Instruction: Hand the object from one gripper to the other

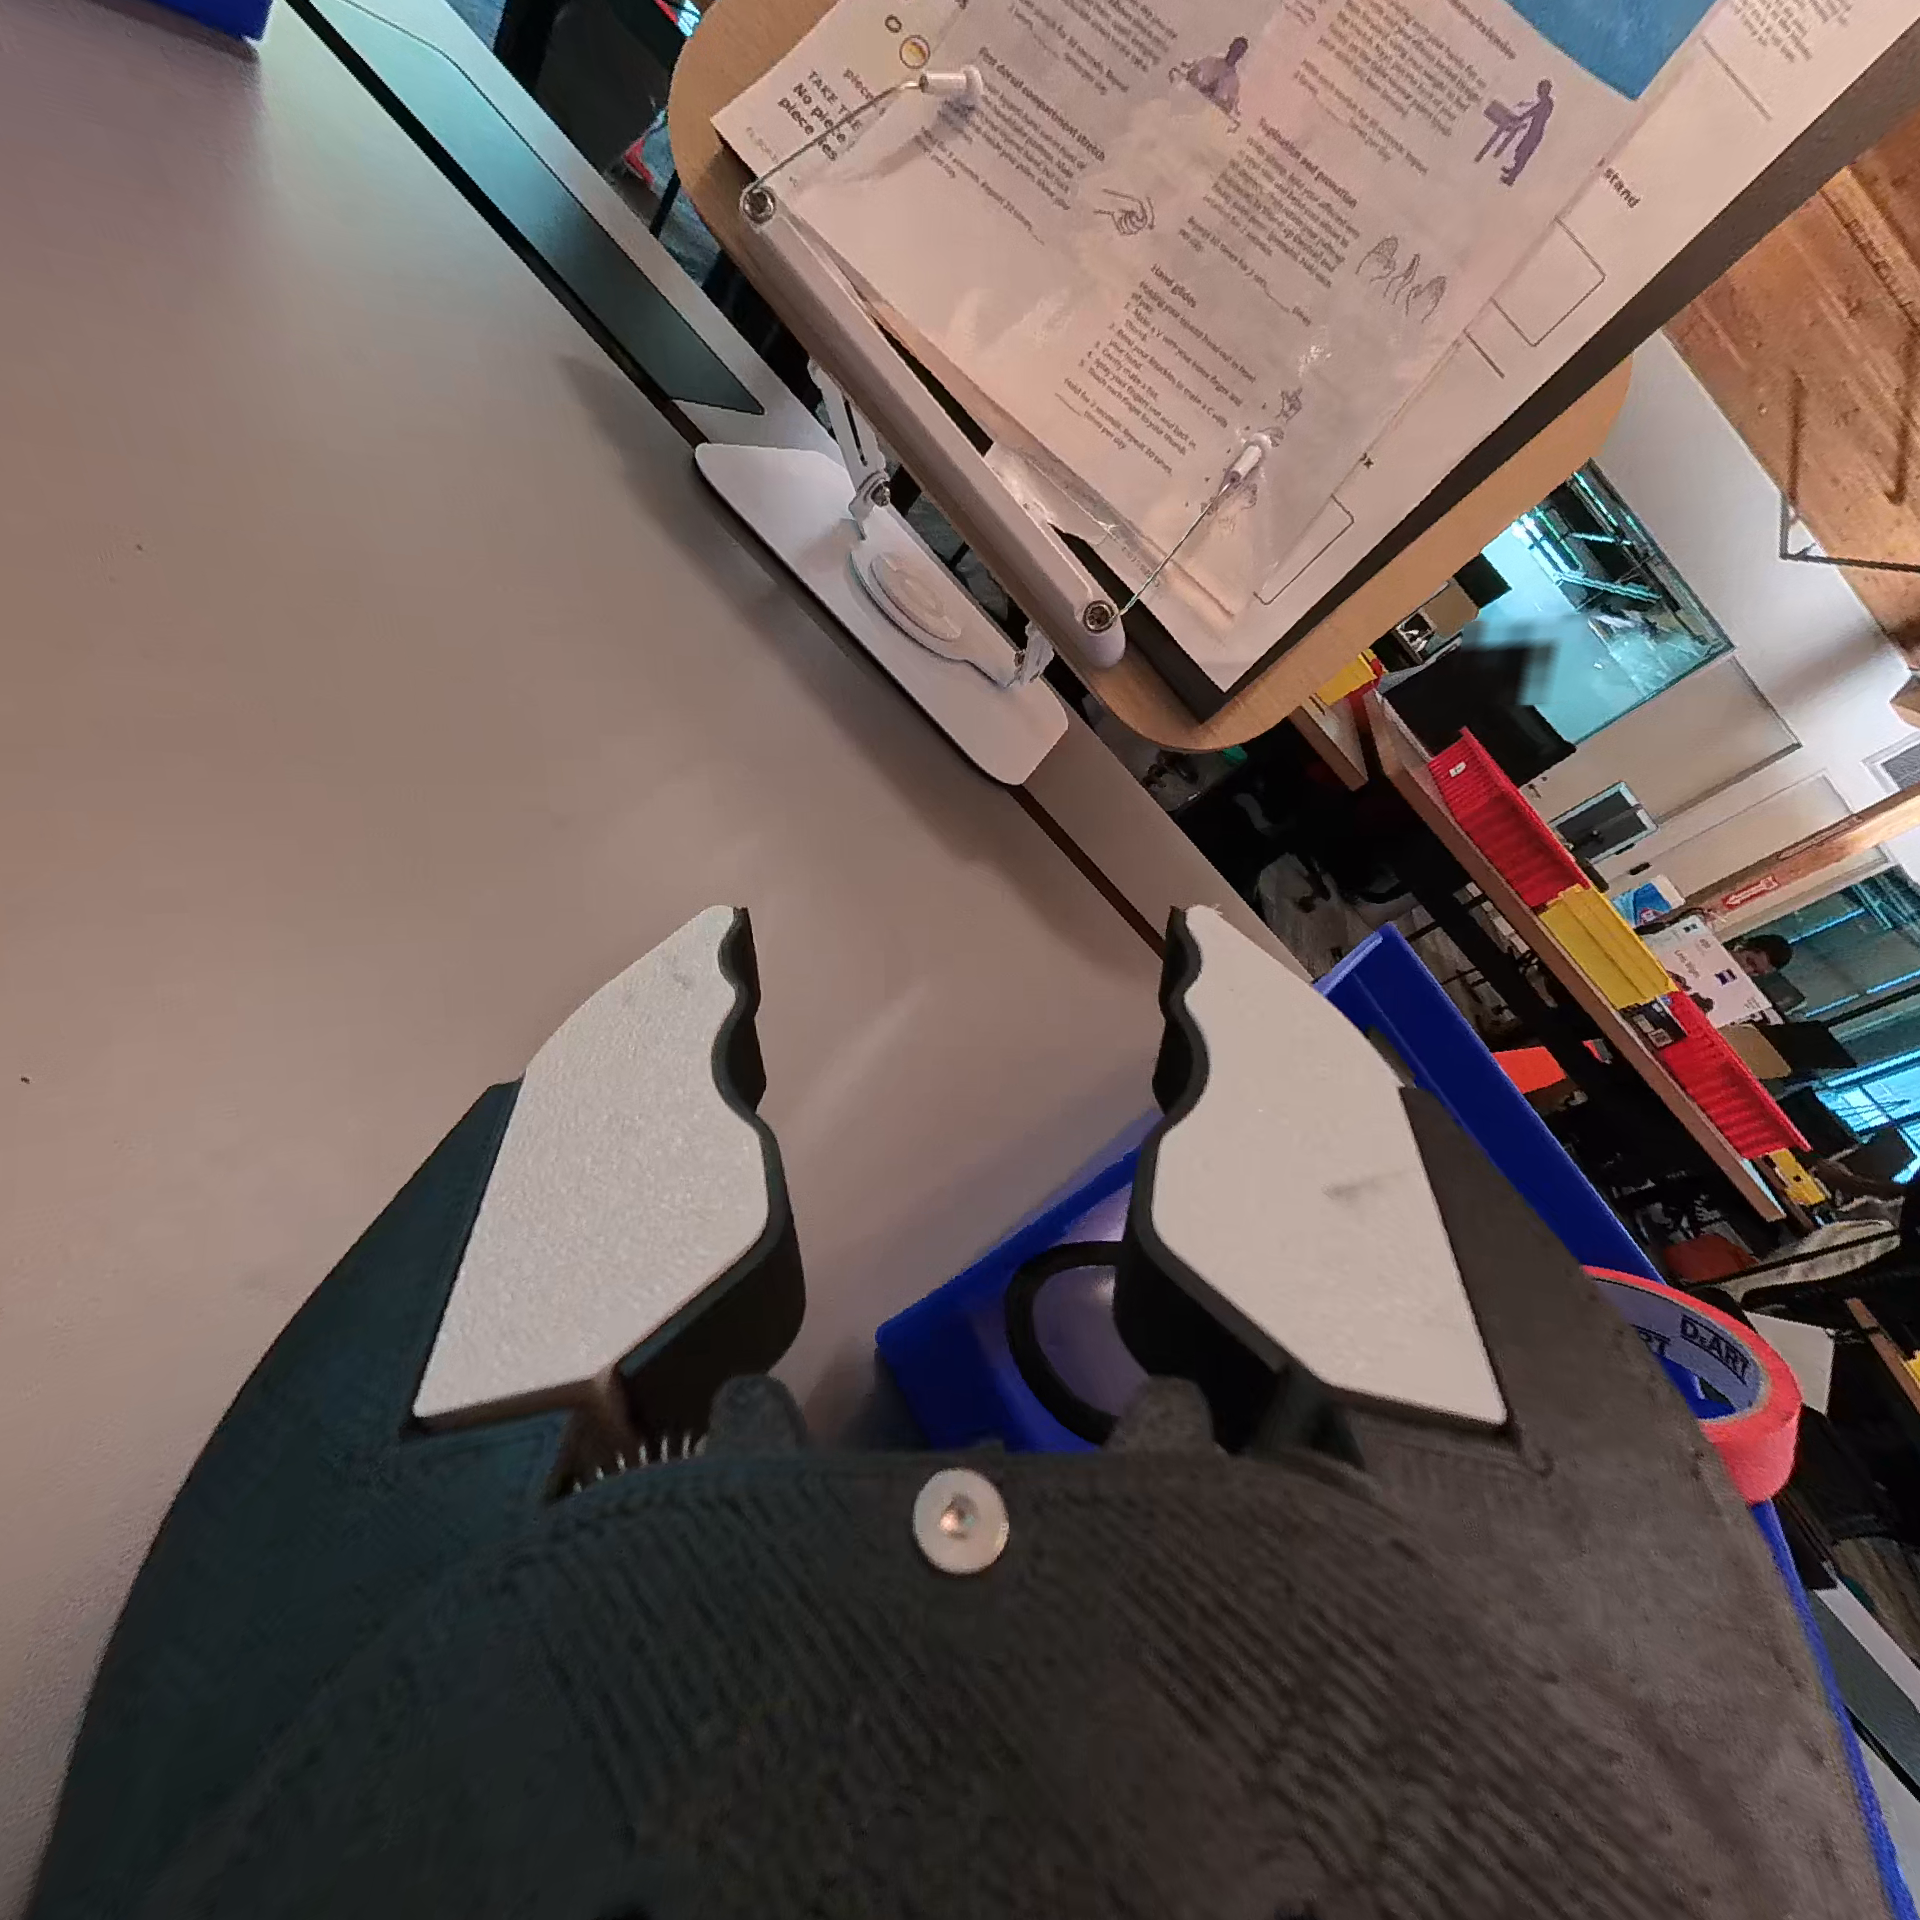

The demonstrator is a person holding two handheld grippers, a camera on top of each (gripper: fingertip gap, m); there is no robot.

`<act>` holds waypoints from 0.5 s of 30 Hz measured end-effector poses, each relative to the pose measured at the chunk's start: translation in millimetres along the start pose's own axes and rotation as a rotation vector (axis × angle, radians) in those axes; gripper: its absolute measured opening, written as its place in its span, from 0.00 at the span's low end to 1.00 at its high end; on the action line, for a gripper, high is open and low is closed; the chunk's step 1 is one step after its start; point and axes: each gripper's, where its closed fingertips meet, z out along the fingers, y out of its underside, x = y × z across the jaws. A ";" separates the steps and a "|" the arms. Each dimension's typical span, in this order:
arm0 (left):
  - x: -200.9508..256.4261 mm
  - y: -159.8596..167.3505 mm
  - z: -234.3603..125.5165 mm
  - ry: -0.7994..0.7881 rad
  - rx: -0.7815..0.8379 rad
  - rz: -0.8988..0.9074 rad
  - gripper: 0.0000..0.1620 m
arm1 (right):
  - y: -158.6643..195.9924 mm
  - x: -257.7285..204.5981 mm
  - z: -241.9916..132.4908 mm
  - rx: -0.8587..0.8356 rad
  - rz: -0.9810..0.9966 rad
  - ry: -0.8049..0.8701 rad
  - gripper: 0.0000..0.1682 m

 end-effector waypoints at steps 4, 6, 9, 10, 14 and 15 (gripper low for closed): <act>3.4 4.9 2.6 0.041 -0.076 -0.020 0.19 | 1.3 0.2 -0.4 -0.006 0.000 -0.007 0.45; 5.7 6.8 3.1 0.055 -0.109 -0.018 0.19 | 1.8 -0.4 -0.5 -0.009 -0.006 -0.009 0.45; 12.2 3.5 5.1 0.088 -0.124 -0.028 0.18 | 1.5 -1.6 -0.7 -0.010 -0.019 -0.012 0.45; 12.0 3.8 6.3 0.082 -0.139 -0.029 0.16 | 1.5 -2.1 -0.6 -0.011 -0.025 -0.013 0.45; 10.7 3.0 8.0 0.057 -0.176 -0.039 0.15 | 3.3 -2.3 -0.3 -0.020 -0.046 -0.011 0.45; 8.7 3.1 8.4 0.039 -0.181 -0.032 0.13 | 3.5 -1.9 -0.4 -0.020 -0.048 -0.010 0.45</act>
